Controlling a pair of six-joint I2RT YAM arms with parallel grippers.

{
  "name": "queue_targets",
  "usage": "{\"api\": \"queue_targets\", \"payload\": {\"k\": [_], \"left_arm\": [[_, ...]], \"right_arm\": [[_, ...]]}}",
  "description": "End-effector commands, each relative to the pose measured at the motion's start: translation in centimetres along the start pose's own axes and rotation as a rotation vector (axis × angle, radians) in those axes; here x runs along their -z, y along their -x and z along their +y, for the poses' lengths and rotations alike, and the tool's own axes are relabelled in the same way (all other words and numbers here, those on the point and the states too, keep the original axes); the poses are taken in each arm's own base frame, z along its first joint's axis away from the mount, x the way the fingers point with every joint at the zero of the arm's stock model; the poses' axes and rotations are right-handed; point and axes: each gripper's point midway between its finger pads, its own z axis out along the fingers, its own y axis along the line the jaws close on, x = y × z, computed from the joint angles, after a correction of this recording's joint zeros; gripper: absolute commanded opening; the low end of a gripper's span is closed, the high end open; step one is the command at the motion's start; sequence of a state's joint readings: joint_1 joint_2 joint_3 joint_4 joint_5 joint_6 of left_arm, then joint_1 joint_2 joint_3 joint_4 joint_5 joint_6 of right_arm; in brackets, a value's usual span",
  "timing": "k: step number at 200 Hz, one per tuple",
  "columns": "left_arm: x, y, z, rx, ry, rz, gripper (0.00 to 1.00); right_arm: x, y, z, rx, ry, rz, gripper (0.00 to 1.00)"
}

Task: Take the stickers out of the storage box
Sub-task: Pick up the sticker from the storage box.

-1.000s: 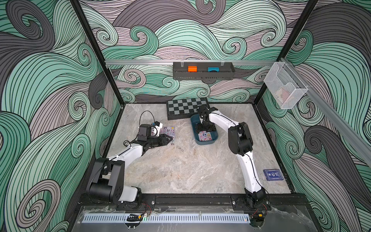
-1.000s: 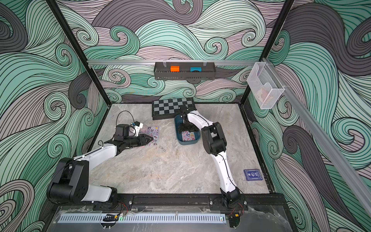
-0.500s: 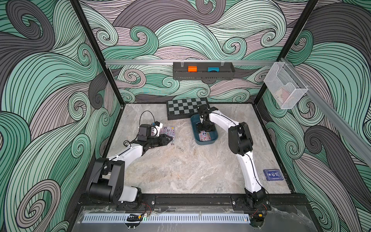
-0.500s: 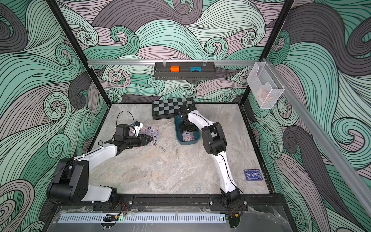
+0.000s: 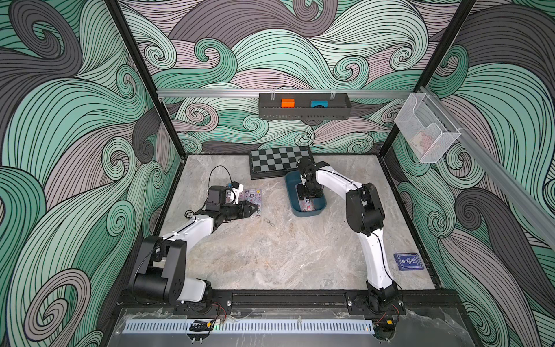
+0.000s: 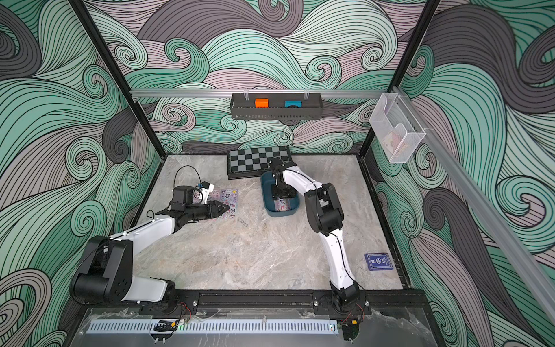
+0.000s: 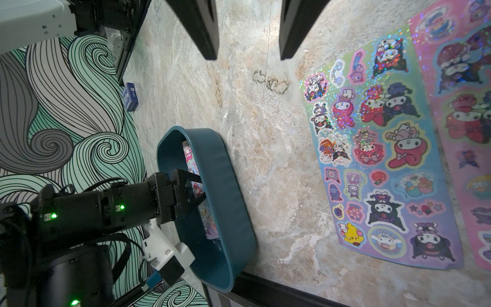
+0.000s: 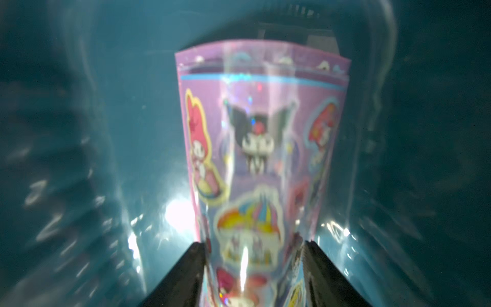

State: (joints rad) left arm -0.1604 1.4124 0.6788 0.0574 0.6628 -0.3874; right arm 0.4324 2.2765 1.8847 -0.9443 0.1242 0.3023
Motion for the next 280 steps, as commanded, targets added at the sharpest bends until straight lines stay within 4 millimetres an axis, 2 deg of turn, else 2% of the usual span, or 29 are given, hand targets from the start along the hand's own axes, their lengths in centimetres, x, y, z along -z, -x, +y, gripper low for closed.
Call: {"api": "queue_targets", "payload": {"k": [1, 45, 152, 183, 231, 280], "left_arm": [[0.1, 0.8, -1.1, -0.039, -0.022, -0.003, 0.42], [0.1, 0.8, -1.1, -0.04, -0.026, -0.003, 0.42], [0.0, 0.8, -1.1, -0.037, -0.027, 0.001, 0.42], [-0.1, 0.8, -1.1, -0.041, -0.027, 0.001, 0.42], [-0.4, 0.6, -1.0, -0.035, -0.027, 0.009, 0.42], [-0.9, 0.2, -0.7, -0.028, -0.03, 0.024, 0.42]], "right_arm": [[2.2, 1.3, 0.0, -0.014, 0.013, -0.075, 0.59], [2.4, 1.3, 0.0, -0.02, 0.026, -0.087, 0.54], [7.0, 2.2, -0.3, -0.015, 0.043, -0.189, 0.49], [7.6, 2.4, -0.3, -0.011, 0.054, -0.205, 0.45], [8.6, 2.6, -0.4, -0.02, 0.066, -0.223, 0.44], [10.6, 2.6, -0.6, -0.035, 0.106, -0.252, 0.42]]}}
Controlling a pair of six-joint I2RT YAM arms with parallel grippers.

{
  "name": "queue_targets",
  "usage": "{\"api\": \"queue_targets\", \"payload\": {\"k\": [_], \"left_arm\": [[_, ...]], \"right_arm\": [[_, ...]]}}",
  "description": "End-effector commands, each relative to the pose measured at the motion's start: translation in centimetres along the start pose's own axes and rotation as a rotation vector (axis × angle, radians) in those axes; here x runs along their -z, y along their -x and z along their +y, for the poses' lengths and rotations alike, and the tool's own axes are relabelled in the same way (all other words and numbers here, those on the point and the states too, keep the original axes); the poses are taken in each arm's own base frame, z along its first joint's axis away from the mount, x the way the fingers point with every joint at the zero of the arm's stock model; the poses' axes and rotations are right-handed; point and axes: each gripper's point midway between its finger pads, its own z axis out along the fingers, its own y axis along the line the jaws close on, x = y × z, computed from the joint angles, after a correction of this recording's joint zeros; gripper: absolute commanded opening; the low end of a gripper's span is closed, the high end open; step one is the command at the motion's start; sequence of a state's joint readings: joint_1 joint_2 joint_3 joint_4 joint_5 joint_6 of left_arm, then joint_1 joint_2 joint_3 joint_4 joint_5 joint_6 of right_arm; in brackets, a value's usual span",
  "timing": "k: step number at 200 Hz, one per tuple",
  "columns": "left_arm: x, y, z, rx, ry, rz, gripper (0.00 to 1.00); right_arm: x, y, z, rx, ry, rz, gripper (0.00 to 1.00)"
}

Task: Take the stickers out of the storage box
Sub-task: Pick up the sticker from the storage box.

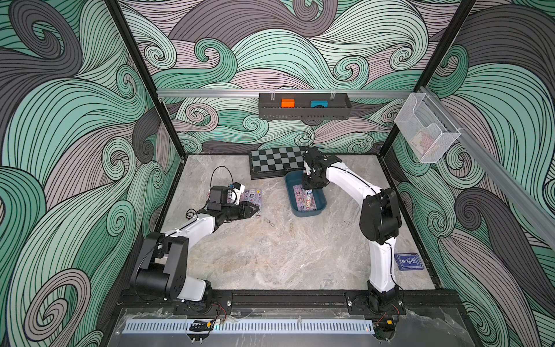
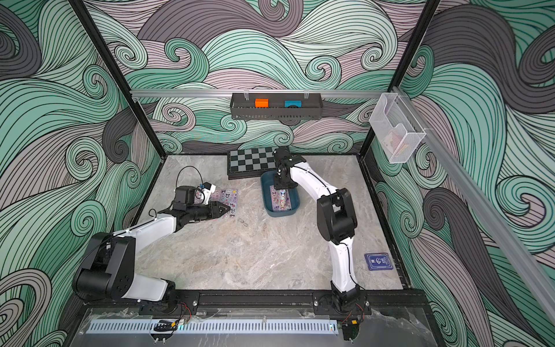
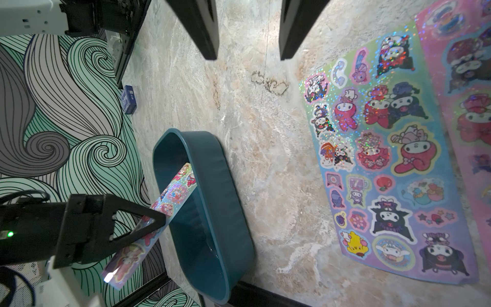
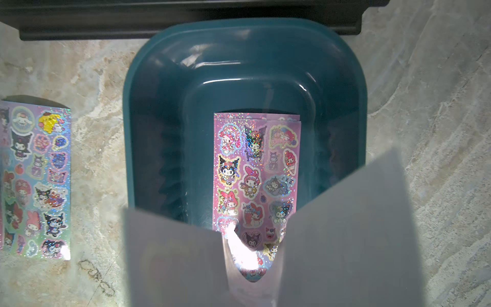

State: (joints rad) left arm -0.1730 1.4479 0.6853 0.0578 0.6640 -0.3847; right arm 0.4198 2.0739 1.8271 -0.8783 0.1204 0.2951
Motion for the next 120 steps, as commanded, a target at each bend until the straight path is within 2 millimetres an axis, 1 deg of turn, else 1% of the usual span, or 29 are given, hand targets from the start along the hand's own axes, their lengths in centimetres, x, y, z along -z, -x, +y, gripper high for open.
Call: {"api": "queue_targets", "payload": {"k": [1, 28, 49, 63, 74, 87, 101, 120], "left_arm": [[-0.1, 0.9, -1.0, -0.036, -0.03, -0.005, 0.42], [-0.1, 0.8, -1.1, -0.038, -0.032, -0.004, 0.42], [-0.2, 0.8, -1.2, -0.041, -0.035, -0.004, 0.42], [-0.3, 0.8, -1.4, -0.034, -0.048, -0.002, 0.42], [-0.4, 0.9, -2.0, -0.02, -0.087, 0.0, 0.42], [-0.7, 1.1, -2.9, -0.012, -0.145, 0.003, 0.42], [-1.0, 1.3, -3.4, -0.009, -0.161, 0.009, 0.43], [-1.2, 2.3, -4.3, 0.004, -0.186, -0.016, 0.45]], "right_arm": [[2.8, 0.9, -0.1, -0.021, 0.043, -0.052, 0.42], [3.9, 0.9, -0.4, -0.029, 0.059, -0.065, 0.41], [5.2, 1.0, 0.1, -0.031, 0.113, -0.078, 0.41], [6.2, 1.1, 0.8, -0.031, 0.172, -0.084, 0.42], [6.8, 1.1, 1.4, -0.039, 0.221, -0.08, 0.43], [7.1, 1.1, 2.1, -0.047, 0.275, -0.068, 0.43], [7.2, 0.9, 3.0, -0.05, 0.33, -0.051, 0.42], [7.9, 0.9, 4.5, -0.052, 0.418, -0.033, 0.42]]}}
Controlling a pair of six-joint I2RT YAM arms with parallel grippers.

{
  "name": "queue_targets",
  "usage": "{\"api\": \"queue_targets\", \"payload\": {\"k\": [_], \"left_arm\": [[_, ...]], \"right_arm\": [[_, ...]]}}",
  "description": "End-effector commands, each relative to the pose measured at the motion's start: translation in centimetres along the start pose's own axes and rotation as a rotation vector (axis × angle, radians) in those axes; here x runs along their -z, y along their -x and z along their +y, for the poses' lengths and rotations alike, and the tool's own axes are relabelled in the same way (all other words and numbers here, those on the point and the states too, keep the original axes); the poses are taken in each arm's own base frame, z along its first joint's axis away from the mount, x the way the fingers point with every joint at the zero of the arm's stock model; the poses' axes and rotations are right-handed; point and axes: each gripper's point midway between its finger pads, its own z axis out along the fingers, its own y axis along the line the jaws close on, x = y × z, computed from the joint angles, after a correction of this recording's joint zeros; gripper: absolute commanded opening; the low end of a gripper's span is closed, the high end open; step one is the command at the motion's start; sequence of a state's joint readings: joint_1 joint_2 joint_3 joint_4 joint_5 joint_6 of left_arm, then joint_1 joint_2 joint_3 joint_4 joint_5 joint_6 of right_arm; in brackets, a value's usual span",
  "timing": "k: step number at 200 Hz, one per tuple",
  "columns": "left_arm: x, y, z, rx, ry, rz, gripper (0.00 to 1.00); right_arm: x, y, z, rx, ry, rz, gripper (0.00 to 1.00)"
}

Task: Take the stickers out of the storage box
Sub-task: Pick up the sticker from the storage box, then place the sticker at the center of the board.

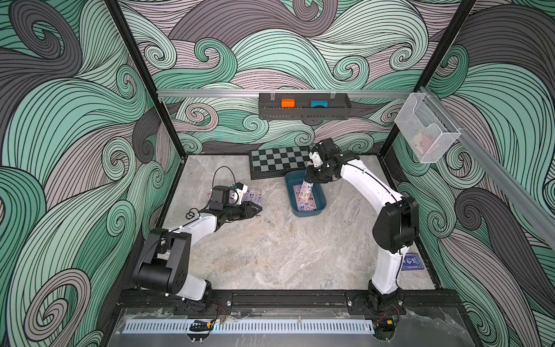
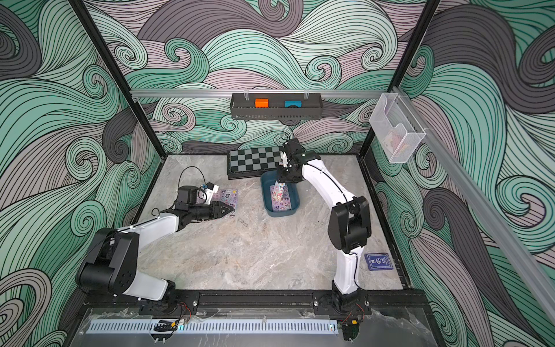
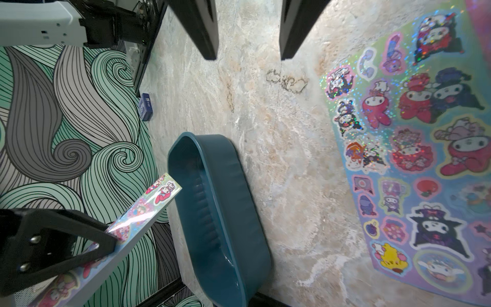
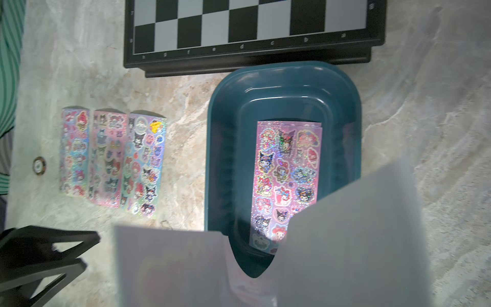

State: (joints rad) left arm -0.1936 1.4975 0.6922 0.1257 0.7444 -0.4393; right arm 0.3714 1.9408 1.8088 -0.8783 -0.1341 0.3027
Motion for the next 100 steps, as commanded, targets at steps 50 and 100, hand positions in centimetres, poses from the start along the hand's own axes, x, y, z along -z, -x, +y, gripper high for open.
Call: {"api": "queue_targets", "payload": {"k": [50, 100], "left_arm": [[-1.4, 6.2, -7.8, -0.054, -0.203, -0.052, 0.48], [-2.2, 7.9, -10.9, -0.109, -0.26, -0.03, 0.48]], "right_arm": [[2.2, -0.3, 7.3, 0.003, 0.385, 0.075, 0.4], [2.9, -0.3, 9.3, 0.032, 0.458, 0.083, 0.39]]}}
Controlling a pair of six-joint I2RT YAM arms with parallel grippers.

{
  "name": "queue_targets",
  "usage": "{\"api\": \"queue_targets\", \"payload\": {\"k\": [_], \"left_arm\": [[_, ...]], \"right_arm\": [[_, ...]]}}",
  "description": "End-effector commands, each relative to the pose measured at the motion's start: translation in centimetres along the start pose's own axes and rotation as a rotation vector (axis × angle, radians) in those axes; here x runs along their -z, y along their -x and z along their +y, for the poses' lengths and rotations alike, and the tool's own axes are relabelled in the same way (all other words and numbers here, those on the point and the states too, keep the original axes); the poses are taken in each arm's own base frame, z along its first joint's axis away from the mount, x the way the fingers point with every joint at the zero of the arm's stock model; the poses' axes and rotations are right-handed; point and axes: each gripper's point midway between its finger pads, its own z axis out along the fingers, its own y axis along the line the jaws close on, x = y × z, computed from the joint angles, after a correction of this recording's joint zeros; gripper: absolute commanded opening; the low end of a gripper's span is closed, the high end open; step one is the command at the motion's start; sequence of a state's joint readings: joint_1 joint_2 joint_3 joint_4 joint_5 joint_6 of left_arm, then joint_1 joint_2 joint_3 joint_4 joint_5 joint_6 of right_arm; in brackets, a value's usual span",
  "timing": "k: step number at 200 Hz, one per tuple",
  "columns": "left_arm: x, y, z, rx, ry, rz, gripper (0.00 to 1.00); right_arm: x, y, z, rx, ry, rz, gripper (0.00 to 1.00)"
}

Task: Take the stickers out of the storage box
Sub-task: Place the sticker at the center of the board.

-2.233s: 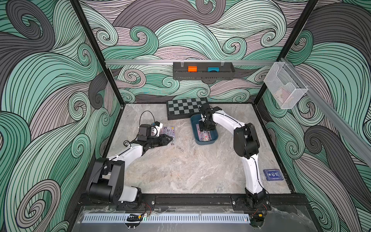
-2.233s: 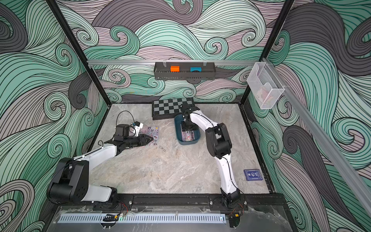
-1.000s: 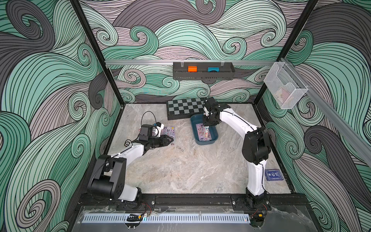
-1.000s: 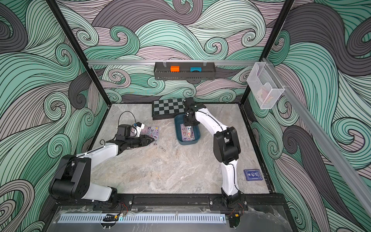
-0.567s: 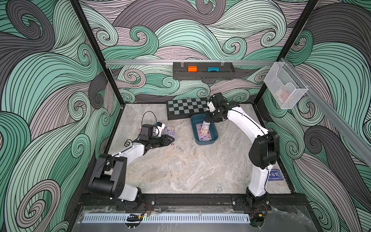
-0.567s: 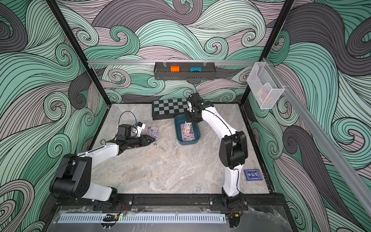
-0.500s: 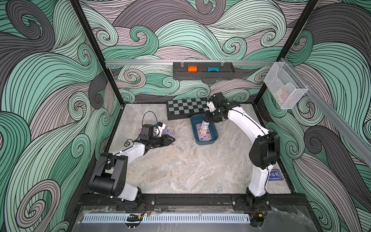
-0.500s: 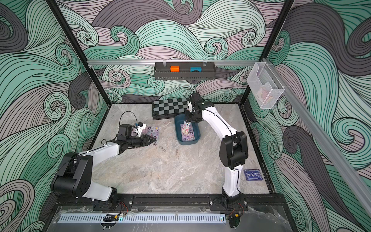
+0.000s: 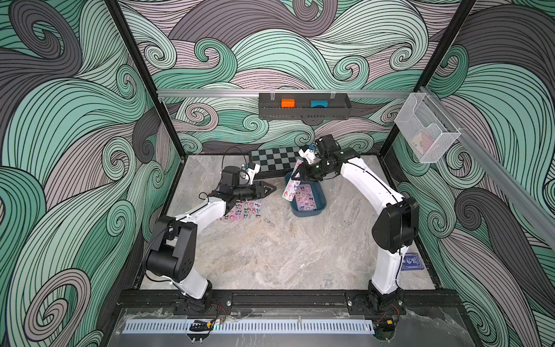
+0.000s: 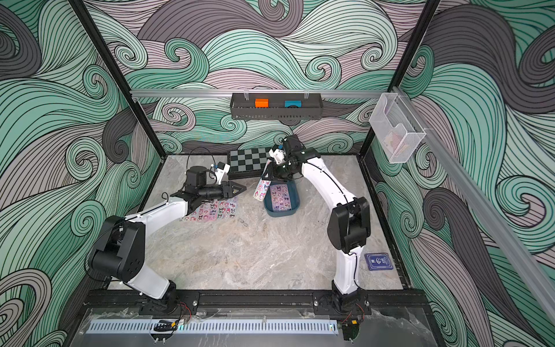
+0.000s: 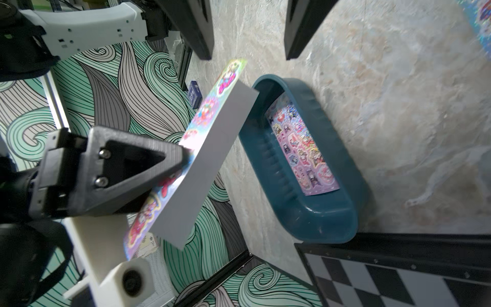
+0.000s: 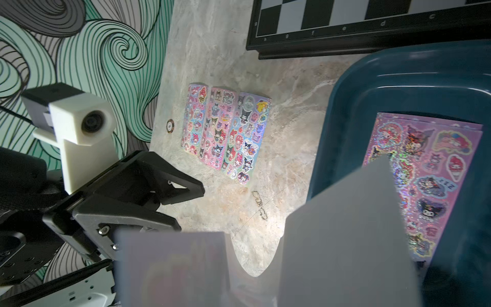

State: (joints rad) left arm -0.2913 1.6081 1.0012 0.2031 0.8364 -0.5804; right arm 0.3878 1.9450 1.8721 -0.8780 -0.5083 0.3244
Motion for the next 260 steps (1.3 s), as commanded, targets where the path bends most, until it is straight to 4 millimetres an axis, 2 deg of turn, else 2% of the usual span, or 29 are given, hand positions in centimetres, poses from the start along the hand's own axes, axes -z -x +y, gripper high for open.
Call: {"api": "queue_targets", "payload": {"k": [1, 51, 72, 190, 208, 241, 260], "left_arm": [[-0.6, 0.4, -1.3, -0.011, -0.037, 0.019, 0.48], [-1.6, 0.4, -1.8, -0.03, -0.046, 0.046, 0.48], [-2.0, 0.3, -2.7, -0.041, -0.068, 0.056, 0.48], [-2.6, -0.1, -5.1, -0.027, -0.151, 0.076, 0.45], [-2.8, -0.3, -5.2, -0.027, -0.159, 0.084, 0.37], [-2.9, -0.3, -5.1, -0.023, -0.152, 0.085, 0.11], [-2.8, -0.2, -5.2, -0.029, -0.144, 0.081, 0.05]], "right_arm": [[-0.2, 0.2, 1.8, 0.017, 0.079, 0.016, 0.39], [-0.4, 0.0, 3.4, 0.04, 0.142, 0.036, 0.39], [-0.4, 0.0, 3.7, 0.044, 0.152, 0.037, 0.39], [-1.4, 0.2, 3.3, 0.03, 0.158, 0.049, 0.39], [-1.4, 0.2, 3.3, 0.029, 0.164, 0.05, 0.39], [-1.4, 0.4, 3.3, 0.034, 0.159, 0.041, 0.39], [-1.4, 0.6, 3.2, 0.034, 0.152, 0.037, 0.4]]}}
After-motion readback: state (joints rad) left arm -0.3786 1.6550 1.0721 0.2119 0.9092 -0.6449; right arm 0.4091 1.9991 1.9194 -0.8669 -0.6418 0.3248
